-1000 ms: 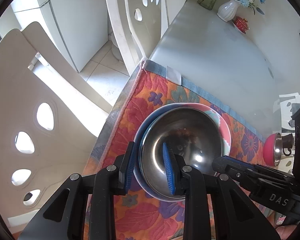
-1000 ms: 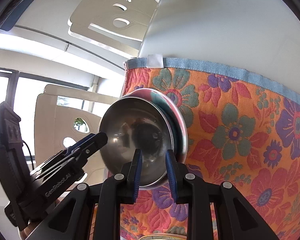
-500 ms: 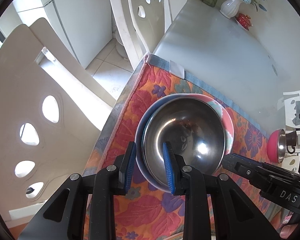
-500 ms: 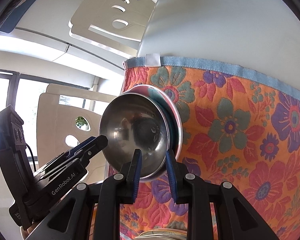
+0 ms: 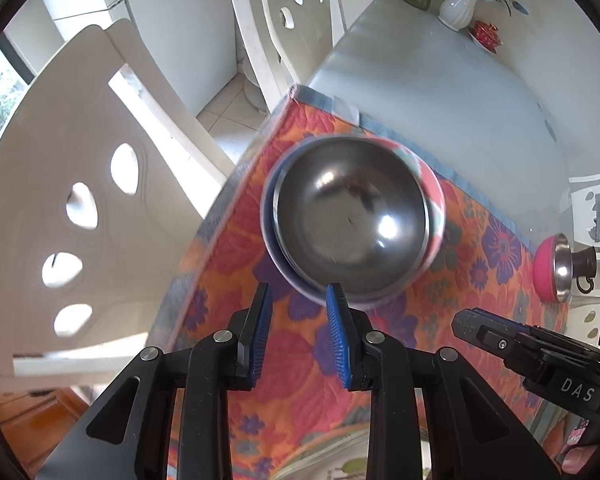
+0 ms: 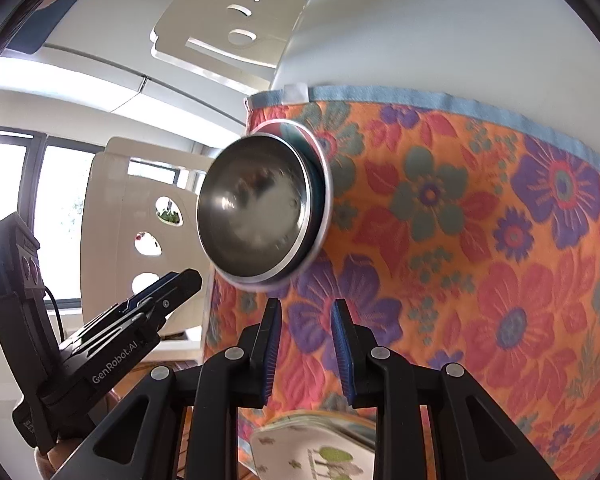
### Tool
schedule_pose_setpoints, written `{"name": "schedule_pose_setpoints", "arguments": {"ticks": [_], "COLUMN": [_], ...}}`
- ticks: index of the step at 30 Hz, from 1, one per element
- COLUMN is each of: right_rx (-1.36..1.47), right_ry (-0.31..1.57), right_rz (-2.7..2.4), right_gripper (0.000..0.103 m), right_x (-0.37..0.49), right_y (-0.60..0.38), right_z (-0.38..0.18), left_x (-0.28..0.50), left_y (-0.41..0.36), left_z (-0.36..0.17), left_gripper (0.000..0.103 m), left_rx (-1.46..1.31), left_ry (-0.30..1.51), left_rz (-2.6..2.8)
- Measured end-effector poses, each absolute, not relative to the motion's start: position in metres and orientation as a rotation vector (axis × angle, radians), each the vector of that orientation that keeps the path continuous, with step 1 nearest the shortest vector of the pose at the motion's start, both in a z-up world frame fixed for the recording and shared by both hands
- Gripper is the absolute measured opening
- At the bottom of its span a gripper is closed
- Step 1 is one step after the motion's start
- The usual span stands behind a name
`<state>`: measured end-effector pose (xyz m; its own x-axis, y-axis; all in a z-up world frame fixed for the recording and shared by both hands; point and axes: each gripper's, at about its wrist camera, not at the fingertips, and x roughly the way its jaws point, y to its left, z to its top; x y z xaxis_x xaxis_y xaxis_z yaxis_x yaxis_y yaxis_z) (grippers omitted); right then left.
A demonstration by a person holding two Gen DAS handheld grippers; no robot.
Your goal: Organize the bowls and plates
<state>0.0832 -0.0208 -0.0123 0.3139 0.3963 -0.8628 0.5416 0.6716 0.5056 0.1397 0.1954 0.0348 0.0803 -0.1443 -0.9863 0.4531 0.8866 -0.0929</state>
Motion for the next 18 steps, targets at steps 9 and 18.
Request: {"name": "schedule_pose_setpoints", "arguments": {"ticks": [9, 18], "right_rx": [0.888, 0.946], "right_ry": [1.375, 1.428], "right_rz": [-0.072, -0.102], "right_gripper": [0.031, 0.048], "right_x": [0.027, -0.049], "right_y": [-0.031, -0.064], "right_z": [-0.025, -0.051], "left_x": [0.08, 0.015], "left_y": [0.178, 0.138], "left_z": [0.03, 0.007], "left_gripper": [0.025, 0.031], "left_rx": [0.241, 0.307], "left_ry": [1.482, 1.549], "left_rz": [-0.475, -0.481]}}
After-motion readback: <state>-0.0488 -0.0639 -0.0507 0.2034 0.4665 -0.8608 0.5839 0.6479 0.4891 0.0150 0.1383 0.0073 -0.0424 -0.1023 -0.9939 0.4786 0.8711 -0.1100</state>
